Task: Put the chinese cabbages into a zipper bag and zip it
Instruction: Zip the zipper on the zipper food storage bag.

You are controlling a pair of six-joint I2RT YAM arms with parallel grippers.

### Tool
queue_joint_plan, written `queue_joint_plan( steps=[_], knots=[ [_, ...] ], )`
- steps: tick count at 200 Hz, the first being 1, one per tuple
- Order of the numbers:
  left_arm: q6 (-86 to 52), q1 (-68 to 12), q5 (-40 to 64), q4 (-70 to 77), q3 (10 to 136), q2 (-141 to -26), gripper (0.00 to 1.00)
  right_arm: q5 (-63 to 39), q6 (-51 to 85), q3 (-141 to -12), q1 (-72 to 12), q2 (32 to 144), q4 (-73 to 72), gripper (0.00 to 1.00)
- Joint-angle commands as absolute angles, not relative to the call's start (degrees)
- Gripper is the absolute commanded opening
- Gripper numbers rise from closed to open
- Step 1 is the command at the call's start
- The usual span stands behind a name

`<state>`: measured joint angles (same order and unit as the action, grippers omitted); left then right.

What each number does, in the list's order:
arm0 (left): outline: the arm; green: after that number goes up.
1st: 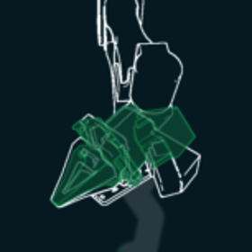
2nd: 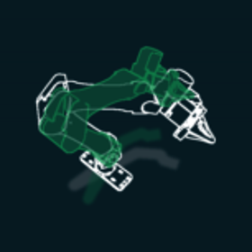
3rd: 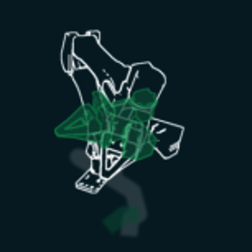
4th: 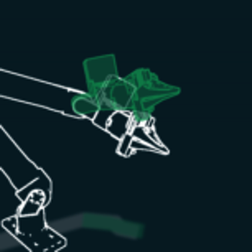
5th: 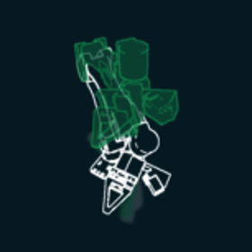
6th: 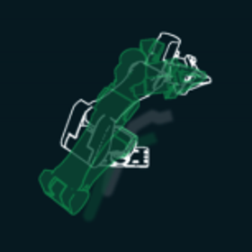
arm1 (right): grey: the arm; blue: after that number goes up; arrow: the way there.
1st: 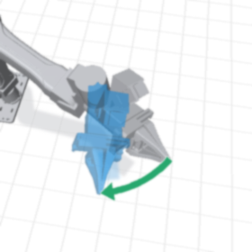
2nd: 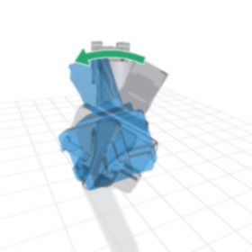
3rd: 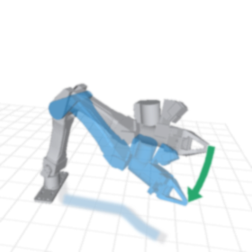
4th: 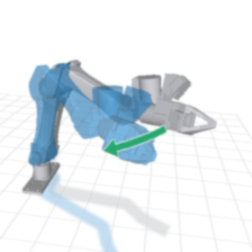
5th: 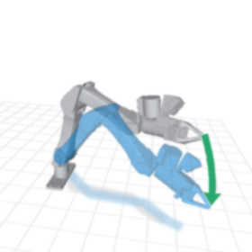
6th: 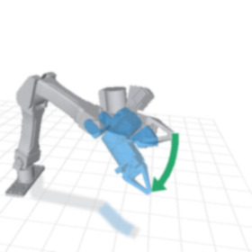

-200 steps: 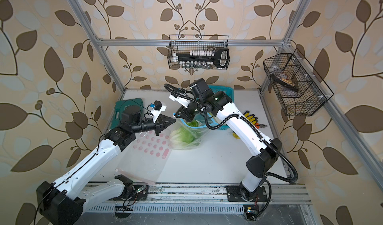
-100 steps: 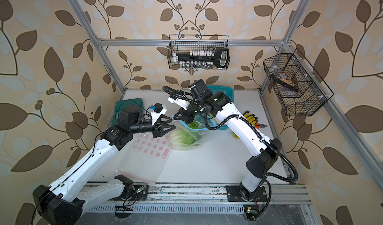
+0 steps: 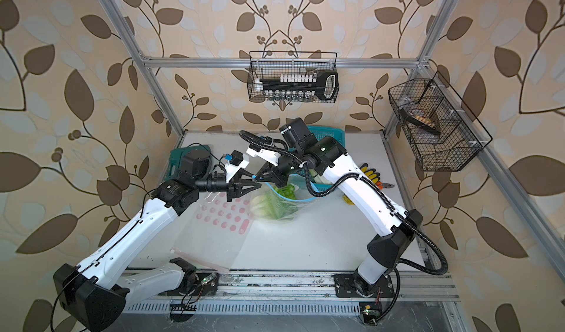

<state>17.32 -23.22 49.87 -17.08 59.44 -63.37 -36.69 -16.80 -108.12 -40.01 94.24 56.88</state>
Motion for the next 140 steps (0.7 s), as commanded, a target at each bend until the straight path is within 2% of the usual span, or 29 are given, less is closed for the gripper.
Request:
queue_joint_plan(
  steps=[1, 43, 63, 76, 140],
  knots=[
    [16.1, -23.1, 52.6, -13.8, 62.0, -63.3, 0.29, -39.2, -18.6, -108.1, -40.3, 93.2, 58.1, 0.00],
    [15.5, -23.1, 53.1, -12.7, 62.5, -63.2, 0.20, -39.2, -18.5, -107.3, -40.3, 92.9, 57.8, 0.00],
    [13.8, -23.1, 54.5, -10.5, 62.1, -63.0, 0.10, -38.6, -18.5, -107.1, -40.3, 93.0, 57.7, 0.00],
    [12.6, -23.2, 54.6, -9.2, 61.6, -62.8, 0.00, -37.9, -18.4, -106.8, -40.3, 92.8, 57.4, 0.00],
    [5.8, -23.1, 48.1, -2.5, 55.6, -57.9, 0.00, -31.1, -15.6, -100.6, -38.0, 88.1, 50.7, 0.00]
  ],
)
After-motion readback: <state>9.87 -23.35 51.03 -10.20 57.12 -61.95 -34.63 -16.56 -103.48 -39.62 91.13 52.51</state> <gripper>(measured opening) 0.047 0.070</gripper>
